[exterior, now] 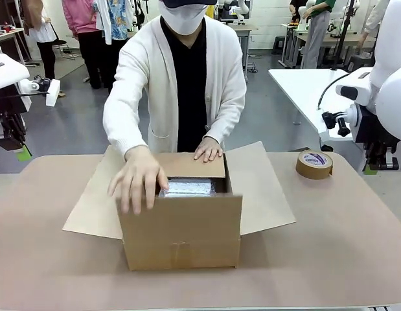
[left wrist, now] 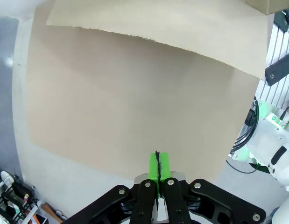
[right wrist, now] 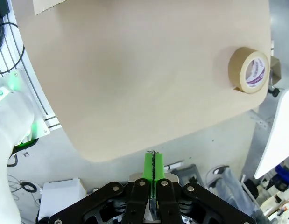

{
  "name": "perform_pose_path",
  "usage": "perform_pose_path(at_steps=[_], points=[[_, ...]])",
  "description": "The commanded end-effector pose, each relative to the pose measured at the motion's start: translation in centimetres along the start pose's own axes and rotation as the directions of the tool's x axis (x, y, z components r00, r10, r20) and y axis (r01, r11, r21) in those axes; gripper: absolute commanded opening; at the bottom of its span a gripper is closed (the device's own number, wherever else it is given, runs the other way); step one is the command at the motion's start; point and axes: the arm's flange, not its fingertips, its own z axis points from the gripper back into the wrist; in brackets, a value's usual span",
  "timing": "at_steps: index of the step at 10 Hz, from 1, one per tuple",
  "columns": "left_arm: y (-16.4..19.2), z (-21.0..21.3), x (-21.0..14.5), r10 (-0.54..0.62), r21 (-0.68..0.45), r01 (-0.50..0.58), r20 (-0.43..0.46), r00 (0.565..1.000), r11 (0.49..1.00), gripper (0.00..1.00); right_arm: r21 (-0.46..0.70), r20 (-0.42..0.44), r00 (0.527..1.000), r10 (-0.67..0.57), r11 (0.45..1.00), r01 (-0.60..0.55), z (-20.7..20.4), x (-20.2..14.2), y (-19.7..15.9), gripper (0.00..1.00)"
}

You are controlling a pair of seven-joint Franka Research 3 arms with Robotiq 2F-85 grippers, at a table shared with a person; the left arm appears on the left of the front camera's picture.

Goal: Wrap the clocks to prevent damage.
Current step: Push the right (or left) flap of the Package Box to close it.

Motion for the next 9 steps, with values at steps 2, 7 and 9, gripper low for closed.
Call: perform_pose_path(at_steps=[2, 7, 9], points=[[-0.2, 0.0, -0.1, 0.014, -0.006, -0.014, 0.006, 1.0, 1.0, 0.0, 0.013, 0.0, 1.0, -0.014, 1.0, 0.014, -0.2, 0.3, 0.2, 0.01], [-0.2, 0.0, -0.1, 0.014, -0.006, -0.014, 0.006, 1.0, 1.0, 0.0, 0.013, 0.0, 1.0, -0.014, 1.0, 0.014, -0.2, 0.3, 0.2, 0.01], [-0.2, 0.0, -0.1, 0.014, -0.006, -0.014, 0.006, 1.0, 1.0, 0.0, -0.037, 0.045, 0.997, 0.063, 0.997, -0.062, -1.0, 0.5, -1.0, 0.01]])
